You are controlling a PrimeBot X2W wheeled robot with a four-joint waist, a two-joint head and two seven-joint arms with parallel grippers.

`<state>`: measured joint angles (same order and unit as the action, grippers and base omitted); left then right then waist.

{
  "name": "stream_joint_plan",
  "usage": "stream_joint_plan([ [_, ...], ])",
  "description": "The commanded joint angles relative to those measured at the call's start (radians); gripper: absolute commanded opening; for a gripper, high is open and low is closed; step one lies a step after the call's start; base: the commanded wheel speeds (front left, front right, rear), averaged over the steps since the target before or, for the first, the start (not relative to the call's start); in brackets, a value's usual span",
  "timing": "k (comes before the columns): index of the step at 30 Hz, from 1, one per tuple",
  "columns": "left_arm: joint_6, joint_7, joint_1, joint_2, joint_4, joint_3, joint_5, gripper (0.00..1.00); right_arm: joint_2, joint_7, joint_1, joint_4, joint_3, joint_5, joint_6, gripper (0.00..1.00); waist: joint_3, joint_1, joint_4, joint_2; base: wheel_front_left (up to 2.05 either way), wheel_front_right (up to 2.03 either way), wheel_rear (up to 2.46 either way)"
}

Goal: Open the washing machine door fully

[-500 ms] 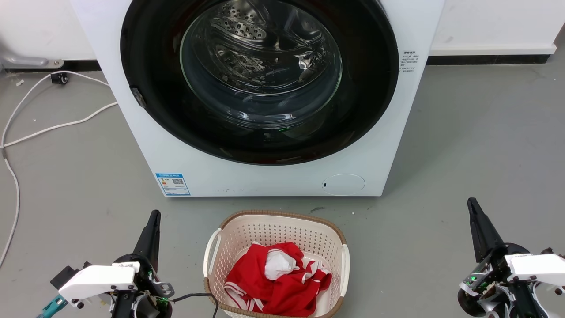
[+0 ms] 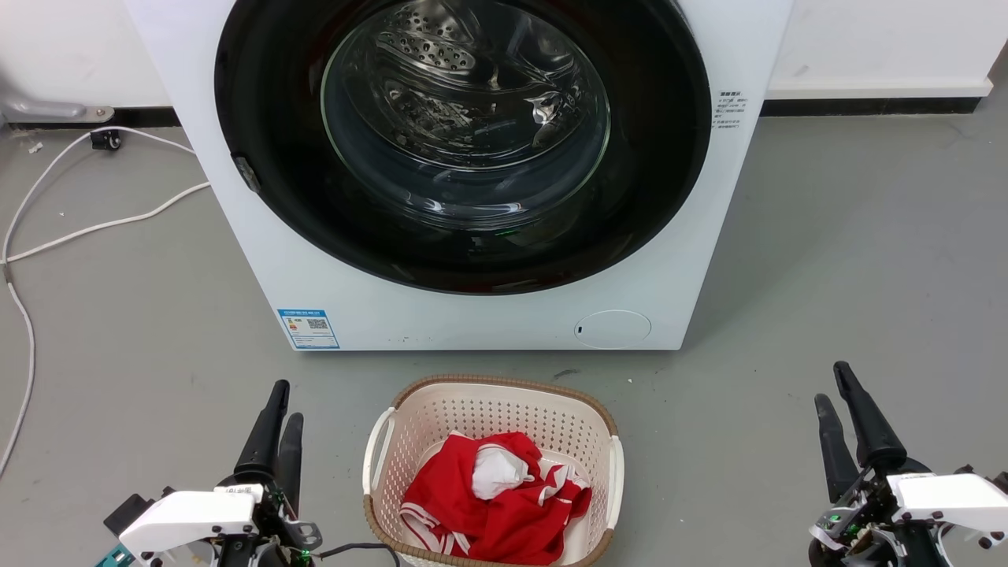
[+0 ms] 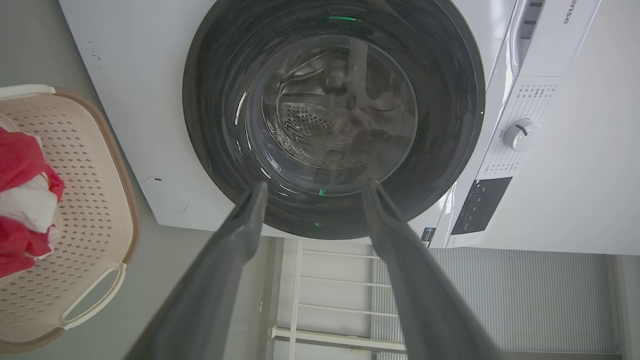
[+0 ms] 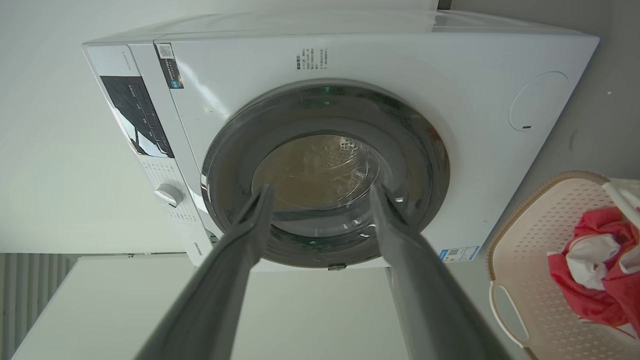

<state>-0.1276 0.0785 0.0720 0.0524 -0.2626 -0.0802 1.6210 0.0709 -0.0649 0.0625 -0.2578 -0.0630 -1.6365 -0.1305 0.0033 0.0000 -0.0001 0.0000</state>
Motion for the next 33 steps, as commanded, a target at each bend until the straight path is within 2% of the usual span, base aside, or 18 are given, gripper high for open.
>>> stream_joint_plan([
  [1, -0.001, -0.015, 0.023, 0.004, 0.030, 0.009, -0.012, 1.00, 0.002, 0.014, 0.019, 0.030, 0.009, 0.008, 0.000, 1.00, 0.000, 0.0000, 0.000, 0.0000, 0.00, 0.00, 0.00],
  [5, -0.001, -0.030, 0.024, 0.004, 0.046, 0.015, -0.025, 1.00, 0.001, 0.028, 0.016, 0.044, 0.015, 0.021, 0.000, 1.00, 0.000, 0.0000, 0.000, 0.0000, 0.00, 0.00, 0.00],
  [12, -0.001, -0.061, 0.029, 0.004, 0.098, 0.015, -0.123, 1.00, -0.001, 0.058, 0.013, 0.080, 0.020, 0.113, 0.000, 1.00, 0.001, 0.0000, 0.000, 0.0000, 0.00, 0.00, 0.00],
  [33, -0.002, -0.141, 0.022, 0.003, 0.225, 0.040, -0.578, 1.00, -0.007, 0.135, -0.010, 0.199, 0.069, 0.677, 0.000, 1.00, 0.002, 0.0000, 0.001, 0.0000, 0.00, 0.00, 0.00],
])
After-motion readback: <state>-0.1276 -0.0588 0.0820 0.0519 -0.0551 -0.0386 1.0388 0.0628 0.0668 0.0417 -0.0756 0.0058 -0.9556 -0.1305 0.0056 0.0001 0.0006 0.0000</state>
